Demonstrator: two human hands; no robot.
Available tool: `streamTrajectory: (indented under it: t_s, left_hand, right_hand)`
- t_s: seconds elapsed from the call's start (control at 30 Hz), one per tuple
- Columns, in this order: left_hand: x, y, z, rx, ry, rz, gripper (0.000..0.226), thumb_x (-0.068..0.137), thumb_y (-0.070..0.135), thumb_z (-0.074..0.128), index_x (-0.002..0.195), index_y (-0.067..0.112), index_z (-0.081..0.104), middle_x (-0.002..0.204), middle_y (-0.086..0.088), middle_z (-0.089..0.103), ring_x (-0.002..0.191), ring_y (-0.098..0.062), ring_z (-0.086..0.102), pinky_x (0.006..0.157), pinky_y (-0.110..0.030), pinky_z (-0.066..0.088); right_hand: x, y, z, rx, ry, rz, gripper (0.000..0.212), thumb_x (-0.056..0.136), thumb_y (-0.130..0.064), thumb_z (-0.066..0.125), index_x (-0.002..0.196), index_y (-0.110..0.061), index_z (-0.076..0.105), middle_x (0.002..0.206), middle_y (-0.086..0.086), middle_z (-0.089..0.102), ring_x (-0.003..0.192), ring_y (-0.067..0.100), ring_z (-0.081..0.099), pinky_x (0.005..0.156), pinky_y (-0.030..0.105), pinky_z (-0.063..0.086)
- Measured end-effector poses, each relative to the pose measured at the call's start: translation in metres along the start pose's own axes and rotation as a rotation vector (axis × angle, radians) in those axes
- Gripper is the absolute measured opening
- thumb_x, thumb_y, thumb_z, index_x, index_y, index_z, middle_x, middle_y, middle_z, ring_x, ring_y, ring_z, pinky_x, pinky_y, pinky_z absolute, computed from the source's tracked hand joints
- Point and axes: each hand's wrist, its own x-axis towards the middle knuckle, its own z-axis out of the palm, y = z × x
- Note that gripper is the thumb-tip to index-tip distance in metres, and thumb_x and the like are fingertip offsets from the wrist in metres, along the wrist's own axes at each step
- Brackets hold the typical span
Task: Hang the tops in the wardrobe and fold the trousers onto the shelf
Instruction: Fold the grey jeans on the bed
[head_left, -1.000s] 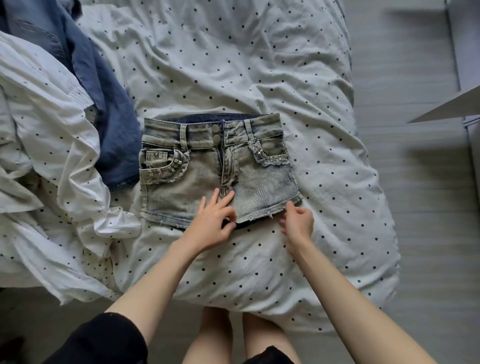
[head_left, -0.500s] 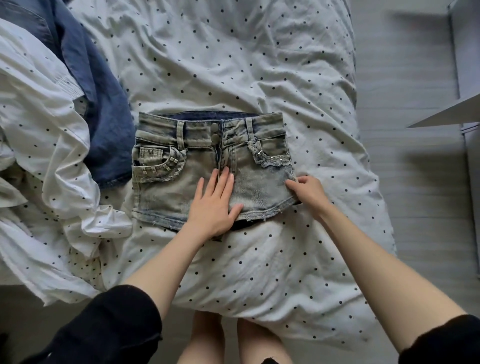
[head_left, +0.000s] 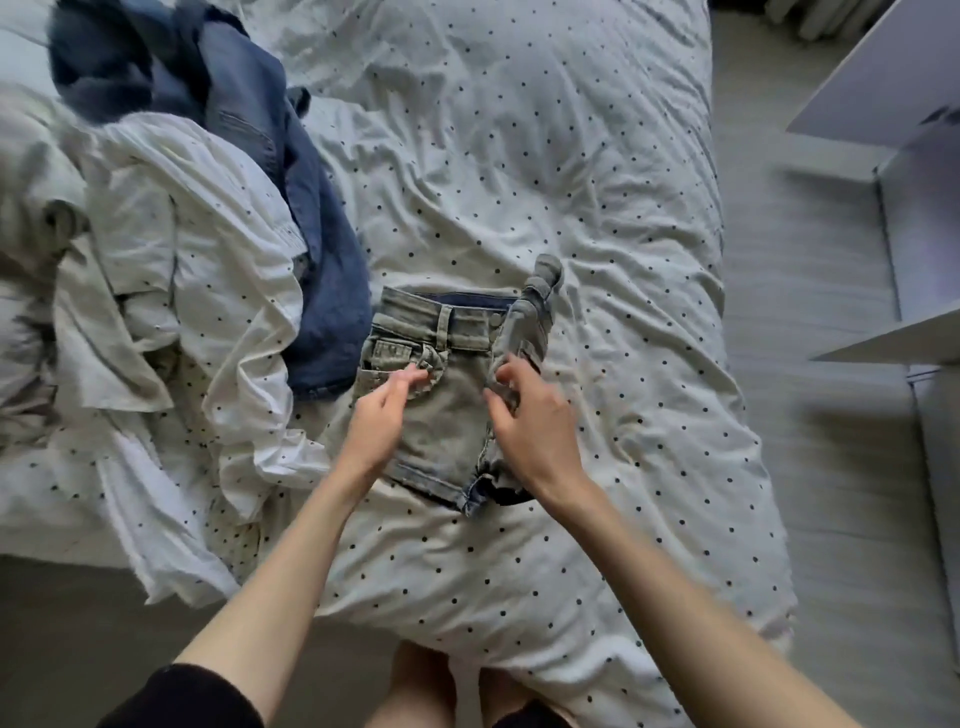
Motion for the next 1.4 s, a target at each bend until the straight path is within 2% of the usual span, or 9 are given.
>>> streamTrajectory:
  t_s: [0.13,0.37,0.53,0.63,0.83,0.9,1.07,1.23,1.4]
  left_hand:
    - [0.006,0.006,-0.057,-0.259,0.068,-0.042,0.033,0.104,0.025,0.029,0.114,0.02,0.06,0.126,-0.005,0.06,0.115,-0.011,0.056,0.097,-0.03,0.043]
    - [0.016,-0.039,-0.095,-0.012,-0.035,-0.083,0.039,0.104,0.019,0.029,0.137,0.008,0.044,0.141,-0.003,0.047,0.125,-0.006,0.041,0.107,-0.024,0.031]
    - [0.02,-0.073,-0.076,0.411,-0.285,0.015,0.047,0.102,0.016,0.036,0.147,0.013,0.025,0.158,-0.005,0.009,0.145,-0.015,0.007,0.114,-0.022,0.007]
    - [0.024,-0.08,-0.066,0.472,-0.315,0.125,0.058,0.1,0.016,0.04,0.15,0.014,0.01,0.158,-0.005,-0.004,0.146,-0.016,-0.003,0.117,-0.026,0.001]
    - [0.05,-0.055,-0.048,0.188,0.229,0.158,0.062,0.09,0.003,0.057,0.145,0.006,0.03,0.128,-0.011,0.051,0.106,-0.019,0.055,0.101,-0.032,0.041]
    - [0.058,-0.048,-0.049,0.236,0.283,0.205,0.053,0.086,-0.002,0.059,0.137,0.004,0.045,0.114,-0.016,0.051,0.085,-0.015,0.054,0.089,-0.025,0.046]
    - [0.074,-0.036,-0.059,0.411,0.288,0.509,0.04,0.083,-0.011,0.054,0.122,-0.005,0.058,0.1,-0.022,0.055,0.092,-0.02,0.054,0.088,-0.013,0.035]
    - [0.071,-0.067,-0.056,0.884,0.094,0.58,0.052,0.084,0.001,0.059,0.134,-0.004,0.046,0.137,-0.026,0.042,0.117,-0.04,0.048,0.093,-0.049,0.046]
    - [0.047,-0.124,-0.043,1.112,-0.261,0.389,0.07,0.097,0.037,0.042,0.149,0.004,0.009,0.157,-0.011,-0.007,0.145,-0.033,0.001,0.117,-0.043,0.012]
  right_hand:
    - [0.0,-0.03,0.055,-0.074,-0.188,-0.11,0.022,0.09,-0.013,0.054,0.111,-0.01,0.056,0.116,0.008,0.062,0.111,0.026,0.054,0.099,0.05,0.038]
    - [0.001,-0.024,0.144,-0.404,-0.655,-0.225,0.045,0.098,-0.043,0.041,0.133,-0.017,0.048,0.156,0.004,0.022,0.145,0.02,0.012,0.113,0.059,0.004]
    - [-0.02,0.009,0.119,-0.454,-0.164,-0.4,0.03,0.089,-0.021,0.057,0.115,-0.008,0.066,0.137,0.015,0.052,0.133,0.034,0.041,0.111,0.059,0.02]
    - [-0.017,0.028,0.103,-0.566,-0.135,-0.33,0.048,0.088,-0.028,0.06,0.132,-0.01,0.055,0.147,0.017,0.038,0.138,0.036,0.032,0.11,0.059,0.022]
    - [-0.019,0.043,0.114,-0.687,-0.221,-0.237,0.071,0.083,-0.047,0.063,0.144,-0.019,0.039,0.154,0.013,0.023,0.143,0.035,0.013,0.112,0.057,0.019]
    - [-0.026,0.046,0.12,-0.722,-0.219,-0.209,0.072,0.085,-0.057,0.053,0.146,-0.023,0.034,0.156,0.011,0.019,0.143,0.034,0.004,0.115,0.055,0.014]
    - [-0.029,0.042,0.124,-0.727,-0.098,-0.291,0.063,0.091,-0.059,0.028,0.142,-0.024,0.04,0.153,0.011,0.029,0.142,0.031,0.019,0.112,0.053,0.013]
    - [-0.003,0.054,0.126,-0.816,-0.071,-0.299,0.063,0.089,-0.057,0.032,0.142,-0.025,0.041,0.153,0.009,0.028,0.142,0.028,0.02,0.115,0.053,0.014]
    - [0.012,0.096,0.124,-0.958,-0.34,-0.25,0.071,0.088,-0.068,0.017,0.149,-0.031,0.023,0.155,-0.001,-0.002,0.144,0.02,-0.006,0.116,0.049,-0.008]
